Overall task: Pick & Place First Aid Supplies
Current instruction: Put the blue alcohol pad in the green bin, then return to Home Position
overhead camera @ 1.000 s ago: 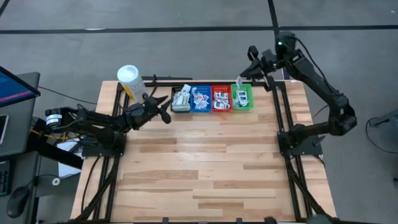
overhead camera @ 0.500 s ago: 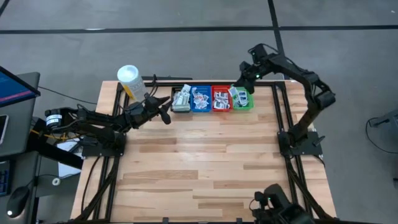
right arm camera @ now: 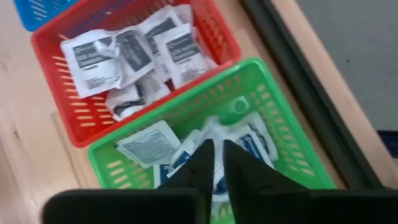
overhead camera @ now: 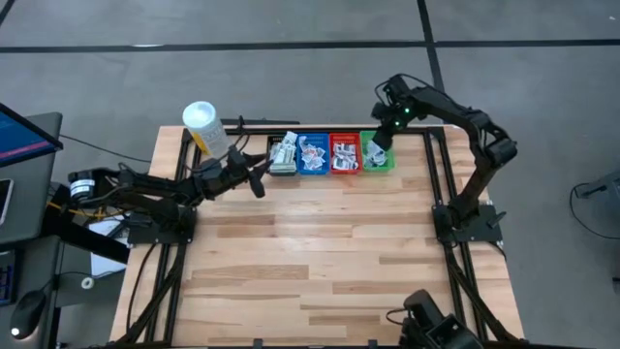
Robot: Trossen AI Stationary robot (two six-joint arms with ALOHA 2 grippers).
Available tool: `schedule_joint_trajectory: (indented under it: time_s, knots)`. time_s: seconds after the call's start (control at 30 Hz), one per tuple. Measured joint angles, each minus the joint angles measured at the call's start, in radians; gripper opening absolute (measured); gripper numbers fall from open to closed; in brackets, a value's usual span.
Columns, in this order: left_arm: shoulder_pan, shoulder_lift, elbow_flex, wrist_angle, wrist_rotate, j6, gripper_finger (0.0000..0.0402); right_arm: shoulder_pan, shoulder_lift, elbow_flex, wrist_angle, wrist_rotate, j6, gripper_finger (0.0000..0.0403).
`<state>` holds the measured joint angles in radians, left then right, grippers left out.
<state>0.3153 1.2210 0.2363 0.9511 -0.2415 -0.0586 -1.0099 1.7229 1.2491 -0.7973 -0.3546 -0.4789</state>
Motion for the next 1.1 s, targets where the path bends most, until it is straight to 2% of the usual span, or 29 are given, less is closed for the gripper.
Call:
schedule_joint_trajectory:
  time_s: [0.2, 0.37, 0.5, 0.7, 0.83, 0.97, 1.1]
  knots:
    - [-0.002, -0.037, 0.000, -0.011, 0.068, -0.005, 0.0121, 0.016, -0.045, 0.000, -0.003, 0.046, 0.030, 0.0097]
    - [-0.029, -0.165, 0.000, -0.162, 0.102, -0.103, 0.0121, 0.027, -0.114, 0.000, -0.005, 0.004, 0.084, 0.0133]
    - [-0.094, -0.349, -0.001, -0.366, 0.103, -0.167, 0.0121, 0.071, -0.225, -0.022, 0.079, -0.111, 0.126, 0.0130]
    - [-0.254, -0.628, -0.001, -0.655, 0.070, -0.246, 0.0108, 0.182, -0.443, -0.145, 0.213, -0.092, 0.260, 0.0102]
    - [-0.389, -0.750, -0.001, -0.810, 0.023, -0.293, 0.0092, 0.245, -0.585, -0.247, 0.236, -0.090, 0.307, 0.0098]
    - [-0.515, -0.862, -0.015, -0.876, 0.008, -0.282, 0.0080, 0.287, -0.727, -0.367, 0.298, -0.091, 0.395, 0.0098]
    - [-0.608, -0.998, -0.059, -0.875, -0.082, -0.243, 0.0067, 0.328, -0.874, -0.483, 0.397, -0.089, 0.455, 0.0098]
